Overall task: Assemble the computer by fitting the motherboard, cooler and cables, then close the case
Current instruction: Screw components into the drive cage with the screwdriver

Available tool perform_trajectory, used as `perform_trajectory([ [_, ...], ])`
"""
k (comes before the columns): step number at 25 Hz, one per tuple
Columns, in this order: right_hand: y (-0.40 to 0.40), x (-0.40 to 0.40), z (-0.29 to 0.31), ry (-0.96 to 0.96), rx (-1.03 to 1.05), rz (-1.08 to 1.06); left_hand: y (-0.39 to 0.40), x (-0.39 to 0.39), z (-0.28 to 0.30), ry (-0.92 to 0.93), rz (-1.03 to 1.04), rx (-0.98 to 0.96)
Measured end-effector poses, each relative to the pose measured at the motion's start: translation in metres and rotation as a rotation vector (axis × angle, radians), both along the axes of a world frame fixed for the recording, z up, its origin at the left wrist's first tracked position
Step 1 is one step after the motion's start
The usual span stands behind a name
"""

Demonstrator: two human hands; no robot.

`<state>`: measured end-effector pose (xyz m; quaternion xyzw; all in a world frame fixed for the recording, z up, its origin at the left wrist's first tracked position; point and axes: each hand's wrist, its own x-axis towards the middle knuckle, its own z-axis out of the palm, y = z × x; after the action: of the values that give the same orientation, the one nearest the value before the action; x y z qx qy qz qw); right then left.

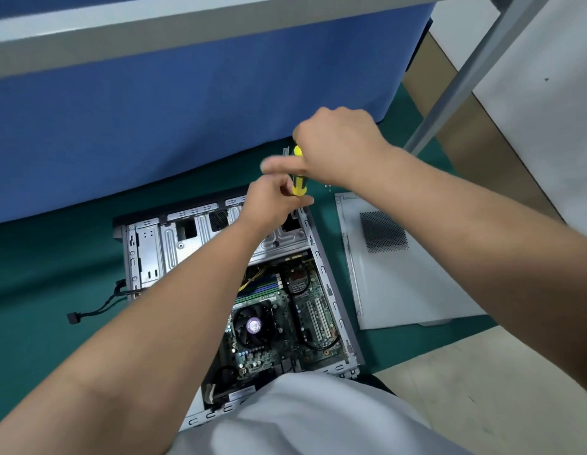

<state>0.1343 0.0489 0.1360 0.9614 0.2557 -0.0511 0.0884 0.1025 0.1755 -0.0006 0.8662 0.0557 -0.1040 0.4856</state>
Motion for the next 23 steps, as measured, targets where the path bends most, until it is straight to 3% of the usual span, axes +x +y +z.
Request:
perform_trajectory([
  [3,-0.012,0.010,0.014,0.246,-0.022,0.203,0.010,0.004,0.002,-0.007,-0.032,0.030],
  [5,-0.007,0.000,0.011,0.154,-0.025,0.179,0.019,0.006,0.006,0.039,-0.141,-0.002],
  [7,0.005,-0.006,0.001,-0.025,-0.054,0.020,0.020,0.006,0.009,0.082,-0.198,-0.061],
  [10,0.011,-0.008,-0.004,-0.111,-0.041,-0.134,0.013,0.003,0.007,0.032,-0.082,-0.027],
  [15,-0.009,0.006,0.012,0.247,-0.011,0.157,0.013,0.001,0.004,-0.099,-0.123,0.151],
  [17,-0.005,-0.001,0.008,0.155,0.025,0.105,0.016,0.002,0.007,-0.079,-0.210,0.145],
  [20,0.007,-0.011,-0.002,-0.038,0.001,-0.135,0.011,0.004,0.012,-0.029,-0.223,0.093],
  [23,0.003,-0.011,-0.001,0.035,0.059,-0.075,0.002,0.005,0.008,-0.075,-0.112,0.120],
])
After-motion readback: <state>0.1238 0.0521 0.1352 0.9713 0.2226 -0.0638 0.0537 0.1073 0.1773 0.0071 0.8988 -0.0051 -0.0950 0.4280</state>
